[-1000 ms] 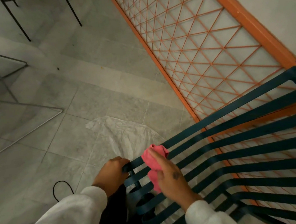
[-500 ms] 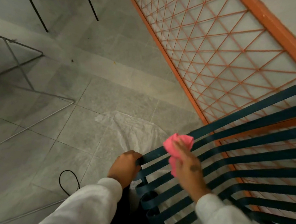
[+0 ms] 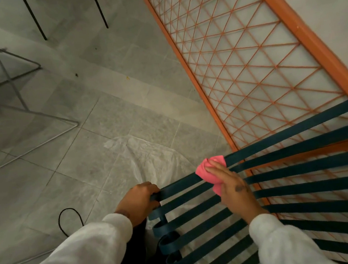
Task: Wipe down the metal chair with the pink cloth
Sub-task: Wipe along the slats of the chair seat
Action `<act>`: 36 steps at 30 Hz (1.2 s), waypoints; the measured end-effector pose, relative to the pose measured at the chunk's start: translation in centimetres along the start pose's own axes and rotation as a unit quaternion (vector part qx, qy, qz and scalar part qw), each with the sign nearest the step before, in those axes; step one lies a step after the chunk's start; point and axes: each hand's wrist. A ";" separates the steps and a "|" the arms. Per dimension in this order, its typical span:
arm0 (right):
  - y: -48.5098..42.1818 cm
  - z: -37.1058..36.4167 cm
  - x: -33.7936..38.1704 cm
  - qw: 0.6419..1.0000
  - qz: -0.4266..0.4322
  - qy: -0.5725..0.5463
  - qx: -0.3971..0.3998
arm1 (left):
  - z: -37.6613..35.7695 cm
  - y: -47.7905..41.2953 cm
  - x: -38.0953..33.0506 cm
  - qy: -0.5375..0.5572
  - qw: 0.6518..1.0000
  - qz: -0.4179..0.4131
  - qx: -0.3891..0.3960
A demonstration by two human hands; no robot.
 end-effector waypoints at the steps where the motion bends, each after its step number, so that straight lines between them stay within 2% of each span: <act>1: -0.5 0.0 0.1 1.000 -0.010 0.023 -0.016 | 0.1 0.0 0.1 0.000 1.000 -0.001 0.004; 4: -1.0 -2.2 2.3 0.994 -0.036 0.085 -0.052 | 0.2 -0.4 0.2 -0.009 1.000 -0.006 0.017; 7: 0.1 -6.3 6.7 0.996 -0.071 0.057 0.006 | 0.4 -0.5 0.0 -0.027 0.999 -0.006 0.024; 11: 1.3 -9.5 9.3 0.996 0.027 0.036 0.077 | 0.1 -0.4 -0.1 -0.033 0.999 -0.001 0.014; 14: 0.8 -6.4 8.6 0.992 0.012 0.033 0.121 | -0.2 -0.4 0.0 -0.019 1.000 0.000 0.004; 17: -0.6 -1.3 7.1 0.986 -0.061 0.036 0.153 | -0.5 -0.3 0.1 -0.016 1.000 0.004 0.005; 21: -3.3 2.6 4.2 0.978 -0.116 0.148 0.095 | -1.0 -0.2 0.4 -0.018 1.000 0.001 -0.002; 25: -3.6 -0.6 6.4 0.965 -0.104 0.224 0.092 | -1.2 -0.1 0.5 -0.024 1.000 0.004 -0.003; 31: -0.5 -7.3 10.8 0.979 0.022 0.100 0.174 | -1.3 -0.2 0.5 -0.039 0.999 0.003 -0.005; 36: -0.4 -2.0 6.8 0.979 -0.011 0.010 0.204 | -1.4 -0.2 0.6 -0.036 0.999 0.001 -0.009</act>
Point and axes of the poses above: each hand's wrist, its own y-axis away from the middle knuckle, its own z-axis out of the back of the hand, x = y × z, and after that the axes turned 9 degrees about -y, right-handed
